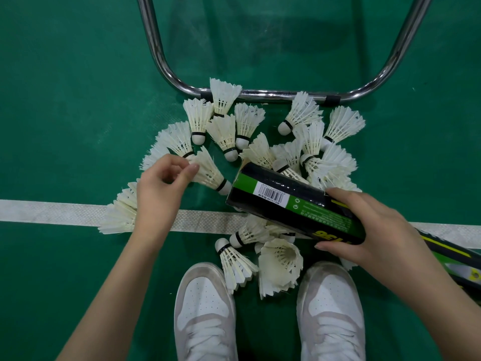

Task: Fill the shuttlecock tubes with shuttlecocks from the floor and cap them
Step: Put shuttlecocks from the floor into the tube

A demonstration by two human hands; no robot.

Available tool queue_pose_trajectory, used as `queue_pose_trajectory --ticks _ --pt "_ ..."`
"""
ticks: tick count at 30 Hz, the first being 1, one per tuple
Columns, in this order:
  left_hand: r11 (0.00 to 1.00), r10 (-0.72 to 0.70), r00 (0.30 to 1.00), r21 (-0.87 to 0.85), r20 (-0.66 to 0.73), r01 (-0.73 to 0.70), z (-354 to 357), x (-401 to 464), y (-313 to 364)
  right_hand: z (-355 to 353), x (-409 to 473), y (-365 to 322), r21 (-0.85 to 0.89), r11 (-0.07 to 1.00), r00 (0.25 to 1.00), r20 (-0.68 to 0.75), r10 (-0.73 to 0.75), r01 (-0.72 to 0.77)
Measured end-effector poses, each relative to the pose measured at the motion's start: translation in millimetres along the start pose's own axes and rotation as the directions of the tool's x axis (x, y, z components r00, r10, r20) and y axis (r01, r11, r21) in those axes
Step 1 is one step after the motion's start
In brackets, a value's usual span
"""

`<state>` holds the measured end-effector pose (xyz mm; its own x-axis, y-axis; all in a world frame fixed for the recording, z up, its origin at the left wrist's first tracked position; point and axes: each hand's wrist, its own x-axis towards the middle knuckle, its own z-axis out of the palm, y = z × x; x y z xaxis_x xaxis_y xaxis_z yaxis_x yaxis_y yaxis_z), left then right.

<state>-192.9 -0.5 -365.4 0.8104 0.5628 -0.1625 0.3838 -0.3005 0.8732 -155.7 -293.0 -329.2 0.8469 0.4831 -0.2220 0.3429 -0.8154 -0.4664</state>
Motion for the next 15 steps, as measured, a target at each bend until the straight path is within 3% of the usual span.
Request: queue_pose_trajectory --ticks 6,15 --pt "0.979 -0.056 0.998 -0.196 -0.04 0.047 -5 -9 17 -1 0 -2 0.018 1.0 1.0 -0.002 0.002 -0.002" --pt "0.975 -0.061 0.992 -0.219 -0.114 0.034 -10 -20 26 -1 1 -4 0.019 1.0 1.0 0.02 0.017 -0.018"
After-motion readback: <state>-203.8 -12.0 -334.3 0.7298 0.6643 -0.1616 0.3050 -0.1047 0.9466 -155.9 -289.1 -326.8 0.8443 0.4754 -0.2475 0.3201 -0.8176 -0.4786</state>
